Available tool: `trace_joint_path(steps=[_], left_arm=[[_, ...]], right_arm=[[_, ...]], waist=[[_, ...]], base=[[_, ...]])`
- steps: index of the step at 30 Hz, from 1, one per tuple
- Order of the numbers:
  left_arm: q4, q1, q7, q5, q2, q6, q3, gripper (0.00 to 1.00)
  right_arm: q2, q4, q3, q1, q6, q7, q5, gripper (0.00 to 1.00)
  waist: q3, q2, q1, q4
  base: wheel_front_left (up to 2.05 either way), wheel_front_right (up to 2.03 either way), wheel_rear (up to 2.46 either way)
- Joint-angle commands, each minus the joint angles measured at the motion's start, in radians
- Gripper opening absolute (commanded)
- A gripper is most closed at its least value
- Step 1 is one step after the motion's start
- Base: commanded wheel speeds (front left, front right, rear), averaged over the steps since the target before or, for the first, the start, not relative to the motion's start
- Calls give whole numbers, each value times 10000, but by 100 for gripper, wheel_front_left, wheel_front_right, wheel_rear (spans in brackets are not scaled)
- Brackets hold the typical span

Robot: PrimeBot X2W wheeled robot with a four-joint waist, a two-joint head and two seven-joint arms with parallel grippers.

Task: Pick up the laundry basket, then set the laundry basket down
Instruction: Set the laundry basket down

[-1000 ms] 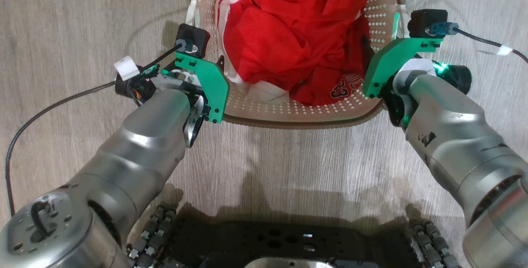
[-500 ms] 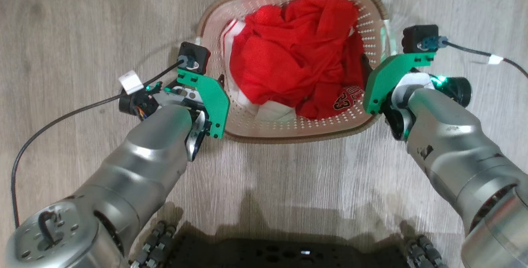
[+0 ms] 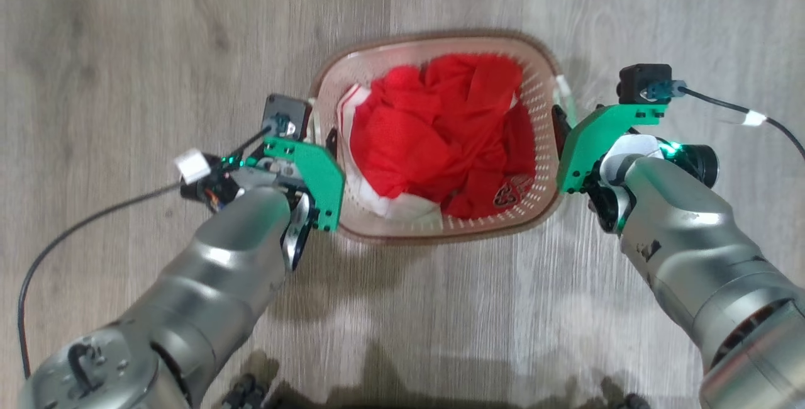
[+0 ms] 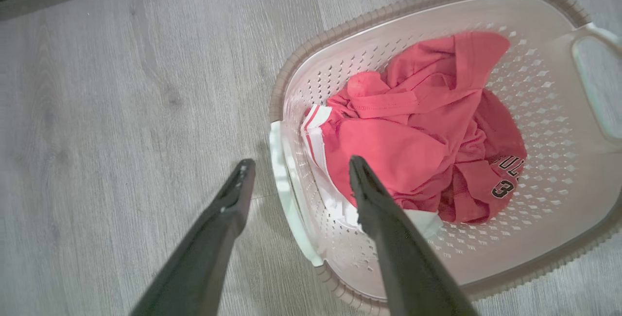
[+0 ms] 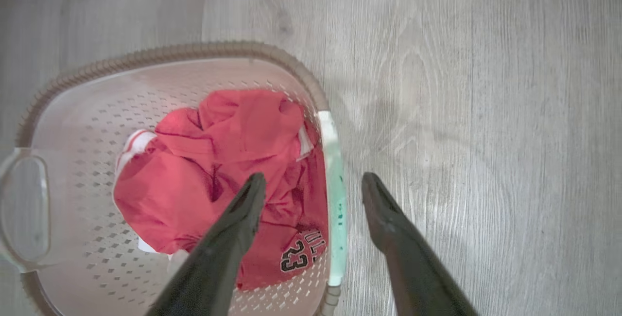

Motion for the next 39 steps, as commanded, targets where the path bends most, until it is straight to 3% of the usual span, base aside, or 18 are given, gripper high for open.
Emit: trace_joint_path(steps=[1,9,15,16,23,30,39], left_arm=[[35,133,-178,-90,170,62,133,100],[1,141,-527,166,315,177,866,100],[-2062,635,-533,1457,1235,690,3010,100],[-2062,635,-533,1457,1235,690,3010,100],[-5600,2111,-535,3862,1838,1111,6016,100],[-8475,3510,-535,5853,1560,758,8342,100],[-9877,5128,-536,6859,850,93,9823,100]], right_arm=[[211,-80,-27,542,71,-219,-106,100],[232,-1184,-603,880,71,-834,323,100],[147,-3252,-3343,1246,71,-849,-1179,100],[147,-3252,-3343,1246,71,-849,-1179,100],[220,-7164,-6601,3372,71,-851,-3636,100],[232,-10138,-7423,4768,71,-851,-4089,100],[234,-12223,-7633,6368,71,-852,-4876,100]], waist=[[-542,-1,1,-148],[-2160,-1,1,-550],[-3230,-1,1,-929],[-3230,-1,1,-929],[-4194,-1,1,-1045],[-4738,-1,1,-988],[-5203,-1,1,-879]], base=[[0,0,0],[0,0,0],[0,0,0],[0,0,0],[0,0,0],[0,0,0],[0,0,0]])
